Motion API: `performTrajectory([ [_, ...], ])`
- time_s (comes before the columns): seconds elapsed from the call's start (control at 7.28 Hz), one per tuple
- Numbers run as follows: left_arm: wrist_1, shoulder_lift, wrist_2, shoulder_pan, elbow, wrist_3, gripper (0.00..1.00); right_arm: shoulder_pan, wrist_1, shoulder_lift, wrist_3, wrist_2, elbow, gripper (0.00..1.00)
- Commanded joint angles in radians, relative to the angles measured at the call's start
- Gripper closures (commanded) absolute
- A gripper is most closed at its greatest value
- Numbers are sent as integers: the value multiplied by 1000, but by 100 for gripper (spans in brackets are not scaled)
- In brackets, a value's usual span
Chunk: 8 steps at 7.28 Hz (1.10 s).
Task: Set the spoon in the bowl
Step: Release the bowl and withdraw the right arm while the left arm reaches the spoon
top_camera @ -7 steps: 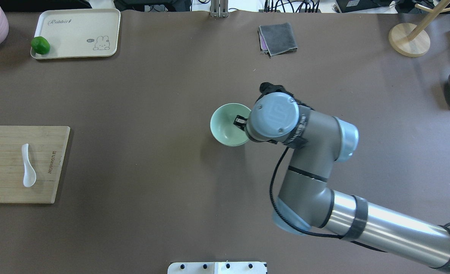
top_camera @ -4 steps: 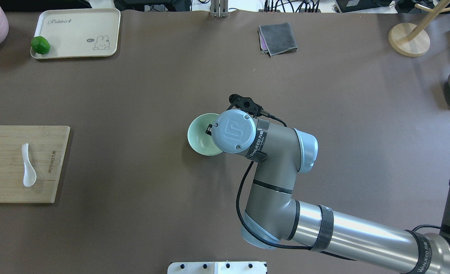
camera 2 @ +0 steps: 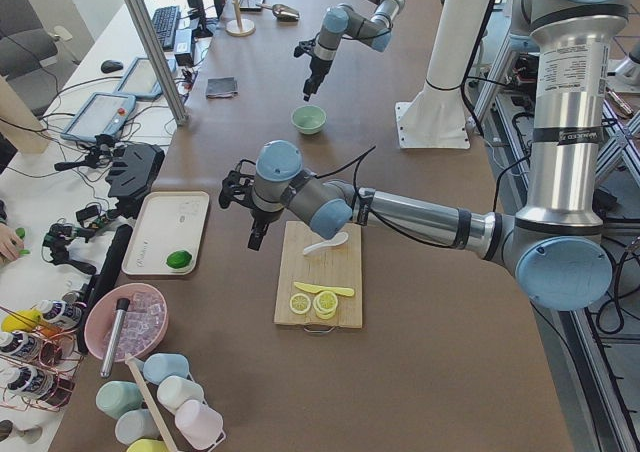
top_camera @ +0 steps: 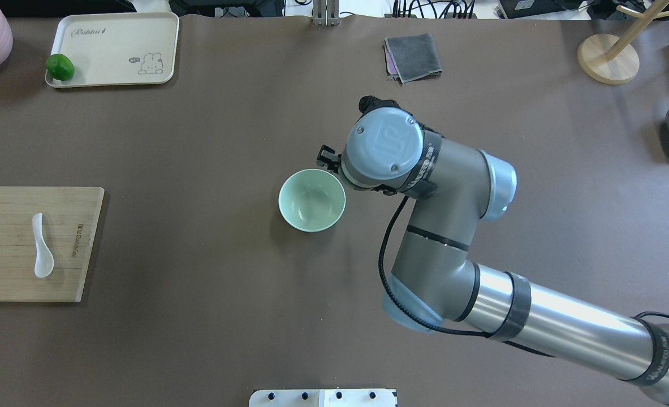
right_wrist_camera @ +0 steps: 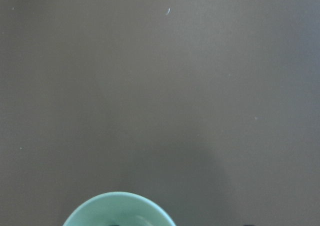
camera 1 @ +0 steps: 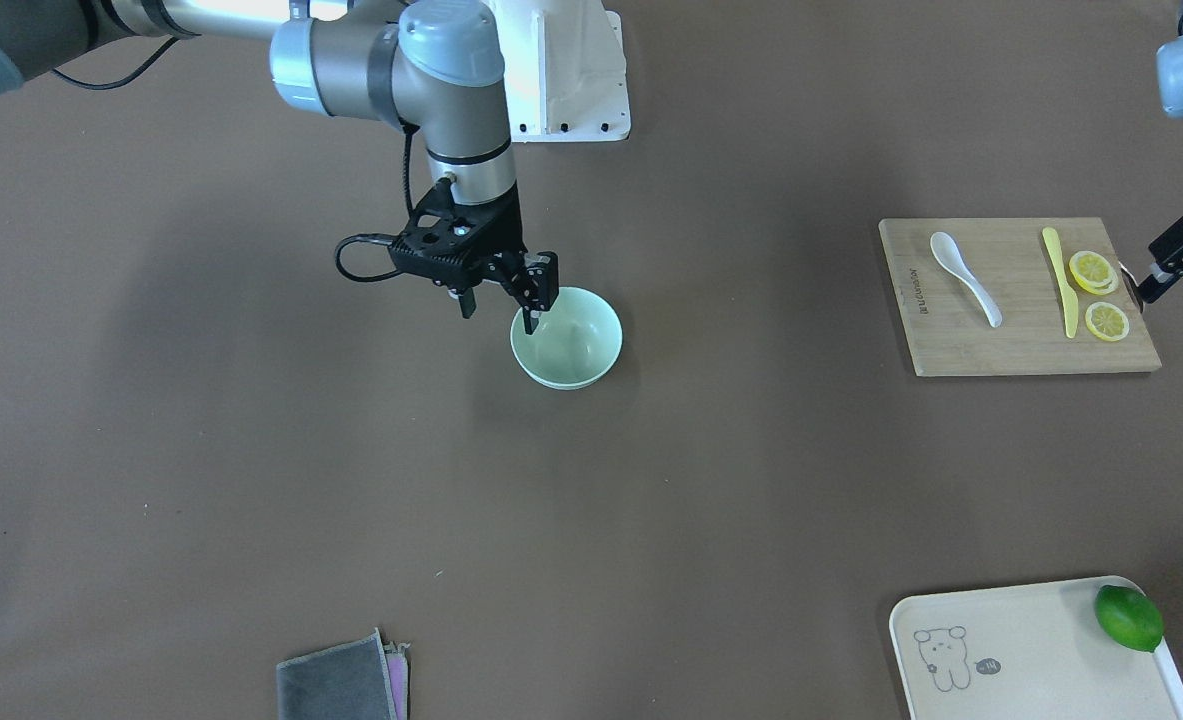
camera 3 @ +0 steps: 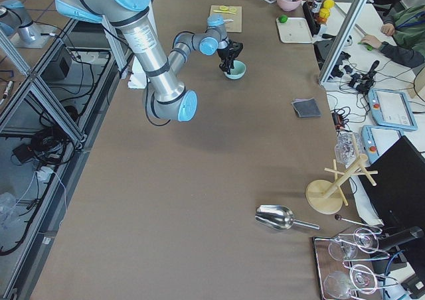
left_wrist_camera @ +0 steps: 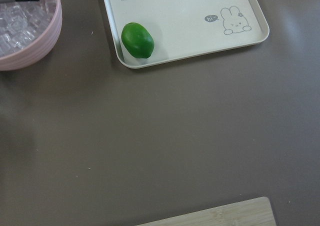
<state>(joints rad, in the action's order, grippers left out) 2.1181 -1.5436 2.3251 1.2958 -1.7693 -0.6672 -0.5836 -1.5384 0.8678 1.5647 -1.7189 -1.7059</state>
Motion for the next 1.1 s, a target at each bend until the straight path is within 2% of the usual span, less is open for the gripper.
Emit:
performTrajectory([
  [0.0, 56, 57, -135, -163, -60, -332, 2, -251, 10, 119, -342, -228, -38, 0],
  [0.27, 106, 190, -274, -306, -114, -486, 3, -497, 14, 280, -734, -444, -63, 0],
  [0.55, 172, 247, -380, -433, -107, -610, 7, -699, 14, 438, -1065, -609, -78, 0],
  [0.82, 242, 241, -437, -496, -63, -684, 30, -809, 14, 532, -1224, -660, -84, 0],
  [0.96, 261, 226, -437, -498, -32, -684, 32, -812, 14, 536, -1224, -662, -90, 0],
])
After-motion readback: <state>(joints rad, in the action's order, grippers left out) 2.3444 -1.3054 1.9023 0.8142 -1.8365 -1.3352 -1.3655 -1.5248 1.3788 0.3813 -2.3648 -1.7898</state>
